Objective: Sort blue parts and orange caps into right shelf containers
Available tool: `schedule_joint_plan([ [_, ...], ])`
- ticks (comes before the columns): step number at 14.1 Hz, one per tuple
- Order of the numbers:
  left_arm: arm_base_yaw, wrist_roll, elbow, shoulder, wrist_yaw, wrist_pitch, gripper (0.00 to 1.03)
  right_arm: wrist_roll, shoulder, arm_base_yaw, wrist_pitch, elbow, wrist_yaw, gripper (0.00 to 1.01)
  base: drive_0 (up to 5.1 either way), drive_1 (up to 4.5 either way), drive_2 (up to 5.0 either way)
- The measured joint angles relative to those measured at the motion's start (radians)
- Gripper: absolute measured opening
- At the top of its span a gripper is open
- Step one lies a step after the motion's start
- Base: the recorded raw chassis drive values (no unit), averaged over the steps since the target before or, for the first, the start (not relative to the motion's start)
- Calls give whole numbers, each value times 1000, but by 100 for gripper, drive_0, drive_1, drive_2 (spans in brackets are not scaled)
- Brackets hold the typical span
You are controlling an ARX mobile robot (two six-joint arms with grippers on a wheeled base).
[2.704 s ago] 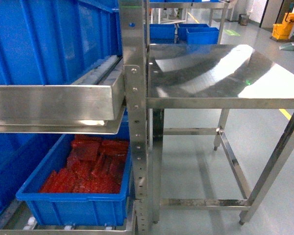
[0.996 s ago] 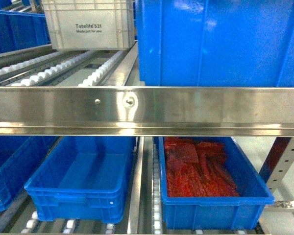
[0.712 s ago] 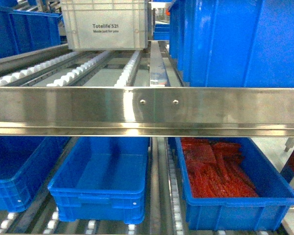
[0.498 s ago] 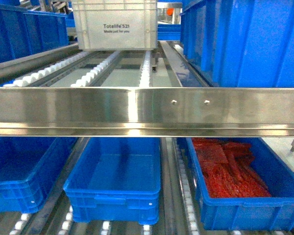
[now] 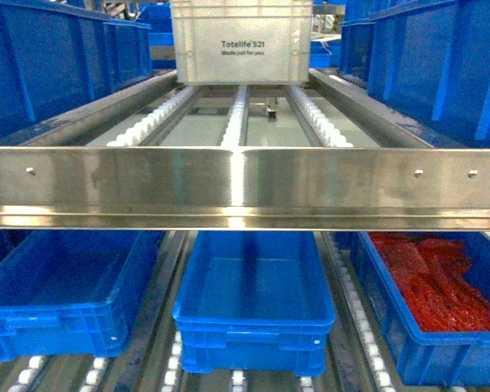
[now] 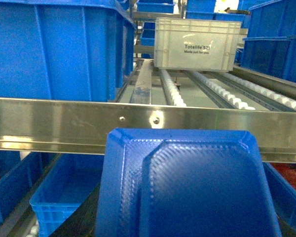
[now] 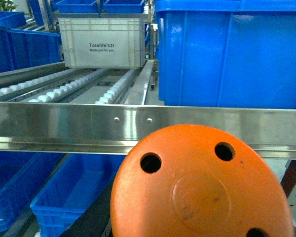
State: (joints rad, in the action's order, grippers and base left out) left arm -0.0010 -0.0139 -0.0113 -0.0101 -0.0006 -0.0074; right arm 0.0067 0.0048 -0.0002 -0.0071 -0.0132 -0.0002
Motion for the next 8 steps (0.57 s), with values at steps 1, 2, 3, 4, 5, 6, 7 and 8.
schedule_joint_plan([
  [1, 0, 0, 0, 0, 0, 1, 41, 0, 0, 0, 1, 0, 0, 44, -495, 250, 250],
  [2, 0, 0, 0, 0, 0, 0, 41, 0, 0, 0, 1, 0, 0, 44, -495, 250, 250],
  [3, 0, 0, 0, 0, 0, 3, 41, 0, 0, 0, 2, 0, 0, 44, -495, 250, 250],
  [4, 0, 0, 0, 0, 0, 2, 41, 0, 0, 0, 1, 0, 0, 44, -495, 250, 250],
  [5, 0, 0, 0, 0, 0, 1, 41, 0, 0, 0, 1, 0, 0, 44, -495, 250, 250],
  [6, 0, 0, 0, 0, 0, 0, 41, 0, 0, 0, 1, 0, 0, 44, -495, 250, 250],
  [7, 0, 0, 0, 0, 1, 1, 41, 0, 0, 0, 1, 0, 0, 44, -495, 250, 250],
  [8, 0, 0, 0, 0, 1, 0, 41, 0, 0, 0, 1, 0, 0, 44, -495, 250, 250],
])
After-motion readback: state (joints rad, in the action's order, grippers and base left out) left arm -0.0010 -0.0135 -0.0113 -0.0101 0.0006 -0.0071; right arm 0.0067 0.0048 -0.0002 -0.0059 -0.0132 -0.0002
